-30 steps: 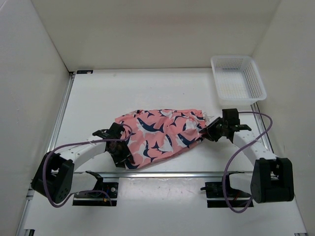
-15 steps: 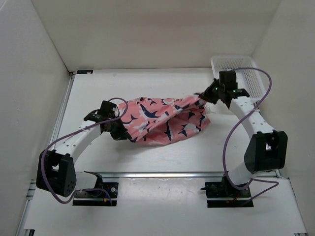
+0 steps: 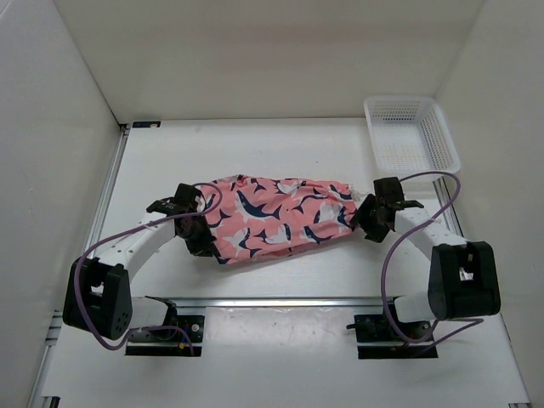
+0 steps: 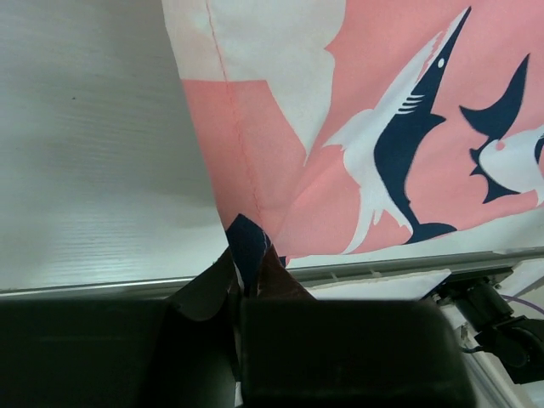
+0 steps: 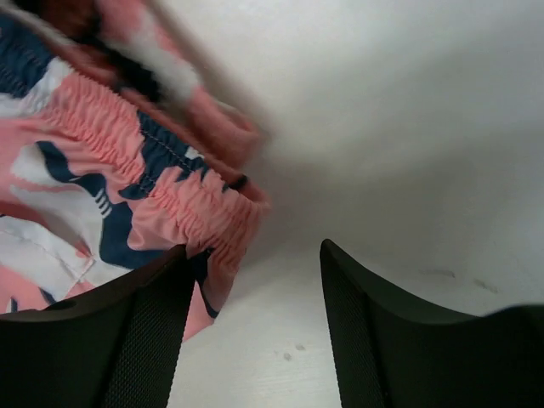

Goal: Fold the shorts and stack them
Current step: Fold the shorts

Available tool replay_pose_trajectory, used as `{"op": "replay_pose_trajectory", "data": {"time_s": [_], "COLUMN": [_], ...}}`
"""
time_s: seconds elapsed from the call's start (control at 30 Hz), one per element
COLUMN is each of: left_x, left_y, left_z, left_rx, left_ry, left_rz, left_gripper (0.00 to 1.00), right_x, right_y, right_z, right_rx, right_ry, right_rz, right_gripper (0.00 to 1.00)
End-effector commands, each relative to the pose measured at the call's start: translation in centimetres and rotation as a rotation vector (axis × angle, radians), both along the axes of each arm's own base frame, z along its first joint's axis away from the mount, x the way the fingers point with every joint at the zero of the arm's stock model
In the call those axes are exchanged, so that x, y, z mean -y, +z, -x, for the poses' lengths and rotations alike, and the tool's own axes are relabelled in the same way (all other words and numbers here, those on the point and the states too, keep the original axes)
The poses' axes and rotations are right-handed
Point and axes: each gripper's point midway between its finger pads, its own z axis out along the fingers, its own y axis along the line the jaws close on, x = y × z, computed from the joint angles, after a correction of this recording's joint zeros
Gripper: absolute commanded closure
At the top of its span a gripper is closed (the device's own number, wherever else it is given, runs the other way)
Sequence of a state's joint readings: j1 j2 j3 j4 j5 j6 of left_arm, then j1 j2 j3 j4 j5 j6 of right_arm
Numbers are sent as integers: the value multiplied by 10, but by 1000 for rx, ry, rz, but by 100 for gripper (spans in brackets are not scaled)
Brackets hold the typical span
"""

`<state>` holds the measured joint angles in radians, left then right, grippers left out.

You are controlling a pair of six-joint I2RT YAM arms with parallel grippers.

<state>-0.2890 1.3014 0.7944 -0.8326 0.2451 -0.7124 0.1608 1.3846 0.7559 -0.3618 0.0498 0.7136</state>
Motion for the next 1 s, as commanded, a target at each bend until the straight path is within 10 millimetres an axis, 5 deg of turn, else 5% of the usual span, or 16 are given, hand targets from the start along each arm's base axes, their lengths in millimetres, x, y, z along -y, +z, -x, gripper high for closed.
{"op": "replay_pose_trajectory", "data": {"time_s": [0.0, 0.17, 0.43, 0.53, 0.6, 0.63, 0.67, 0.73, 0.97], "left_x": [-6, -5, -7, -7, -9, -9, -9, -7, -3], "left_y": [1, 3, -2, -2, -1, -1, -1, -1, 14], "left_z": [1, 1, 1, 1, -2, -2, -2, -2, 2], "left_rx": [10, 20, 4, 4, 6, 6, 6, 4, 41], "left_ry": [-16, -16, -14, -14, -13, -13, -13, -15, -15], "left_rz": [-19, -16, -30, -30, -32, -32, -32, -23, 20], "left_gripper": [90, 90, 90, 90, 90, 90, 90, 90, 90], "right_x": [1, 4, -14, -18, -21, -24, -18, -18, 22], "right_y": [22, 16, 6, -11, -23, -21, -26, -18, 17], "right_z": [-11, -14, -63, -74, -76, -82, -77, -78, -33], "right_rx": [58, 29, 99, 62, 28, 37, 16, 28, 66], "right_ry": [-46, -70, -36, -39, -32, -27, -34, -39, -133], "right_rz": [-18, -44, -157, -171, -167, -160, -128, -89, 84], "right_gripper": [34, 32, 34, 41, 55, 64, 85, 99, 100]}}
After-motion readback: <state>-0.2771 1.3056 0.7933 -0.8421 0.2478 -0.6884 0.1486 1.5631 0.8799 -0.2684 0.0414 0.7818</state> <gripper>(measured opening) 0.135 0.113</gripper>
